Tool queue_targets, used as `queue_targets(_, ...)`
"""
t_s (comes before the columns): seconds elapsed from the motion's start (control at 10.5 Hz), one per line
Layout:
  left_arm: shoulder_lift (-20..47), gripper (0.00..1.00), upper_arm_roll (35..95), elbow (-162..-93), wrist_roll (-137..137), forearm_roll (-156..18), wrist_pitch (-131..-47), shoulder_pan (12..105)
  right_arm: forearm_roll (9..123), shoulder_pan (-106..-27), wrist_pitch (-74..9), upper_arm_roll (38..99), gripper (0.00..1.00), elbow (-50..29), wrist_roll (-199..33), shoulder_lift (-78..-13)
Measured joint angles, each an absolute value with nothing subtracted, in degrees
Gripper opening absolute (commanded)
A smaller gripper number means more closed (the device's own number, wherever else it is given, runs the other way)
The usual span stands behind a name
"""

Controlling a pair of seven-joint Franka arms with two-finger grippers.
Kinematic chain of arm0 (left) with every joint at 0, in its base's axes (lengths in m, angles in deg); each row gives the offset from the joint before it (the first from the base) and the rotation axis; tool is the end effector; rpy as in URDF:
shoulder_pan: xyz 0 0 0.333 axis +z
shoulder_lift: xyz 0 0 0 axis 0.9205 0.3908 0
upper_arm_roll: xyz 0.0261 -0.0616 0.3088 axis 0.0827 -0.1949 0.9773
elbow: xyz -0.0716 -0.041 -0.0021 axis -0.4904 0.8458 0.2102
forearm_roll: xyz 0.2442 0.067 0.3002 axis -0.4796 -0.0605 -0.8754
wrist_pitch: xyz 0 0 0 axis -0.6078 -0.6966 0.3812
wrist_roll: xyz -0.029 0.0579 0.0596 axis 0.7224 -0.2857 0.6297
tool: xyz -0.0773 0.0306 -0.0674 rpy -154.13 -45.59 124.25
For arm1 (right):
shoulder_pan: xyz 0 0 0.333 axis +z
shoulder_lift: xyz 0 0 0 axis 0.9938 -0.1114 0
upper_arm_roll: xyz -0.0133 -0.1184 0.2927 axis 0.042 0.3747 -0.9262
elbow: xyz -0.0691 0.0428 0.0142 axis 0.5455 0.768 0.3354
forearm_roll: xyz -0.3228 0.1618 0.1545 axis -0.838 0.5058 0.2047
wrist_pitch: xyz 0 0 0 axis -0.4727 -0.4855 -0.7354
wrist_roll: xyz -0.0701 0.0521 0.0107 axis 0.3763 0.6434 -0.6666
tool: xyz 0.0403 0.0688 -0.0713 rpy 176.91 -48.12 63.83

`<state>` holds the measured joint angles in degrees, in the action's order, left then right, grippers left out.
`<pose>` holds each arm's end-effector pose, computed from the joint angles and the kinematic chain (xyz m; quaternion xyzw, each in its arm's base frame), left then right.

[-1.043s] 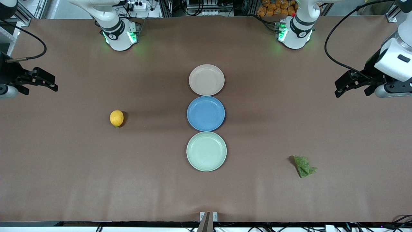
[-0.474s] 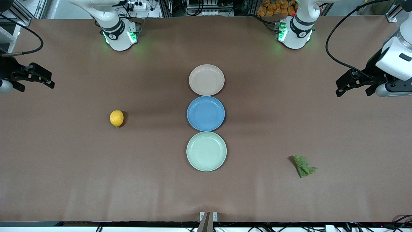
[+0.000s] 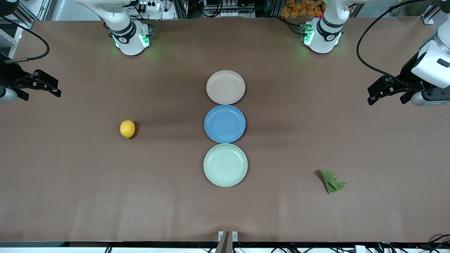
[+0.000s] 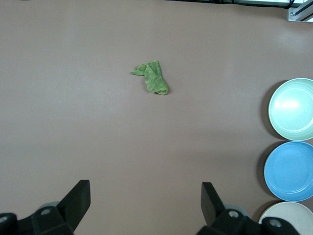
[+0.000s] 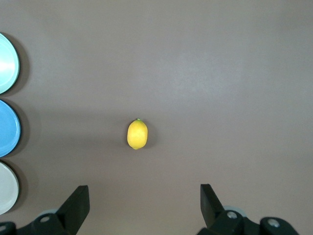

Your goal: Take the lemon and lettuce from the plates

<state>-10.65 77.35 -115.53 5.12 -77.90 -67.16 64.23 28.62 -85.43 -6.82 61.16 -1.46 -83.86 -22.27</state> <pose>0.5670 -0.0835 0.6381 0.9982 0.0252 0.0542 0.0101 0.5545 -0.0016 0.6274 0.9987 0.0511 0.0000 0.0003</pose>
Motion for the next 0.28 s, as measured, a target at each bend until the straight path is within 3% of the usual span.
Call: queue_targets(0.28, -10.65, 1.00, 77.41, -115.53, 5.12, -77.90, -67.05, 64.58, 27.17, -85.42, -6.82, 61.08, 1.00, -1.52, -83.86, -22.19)
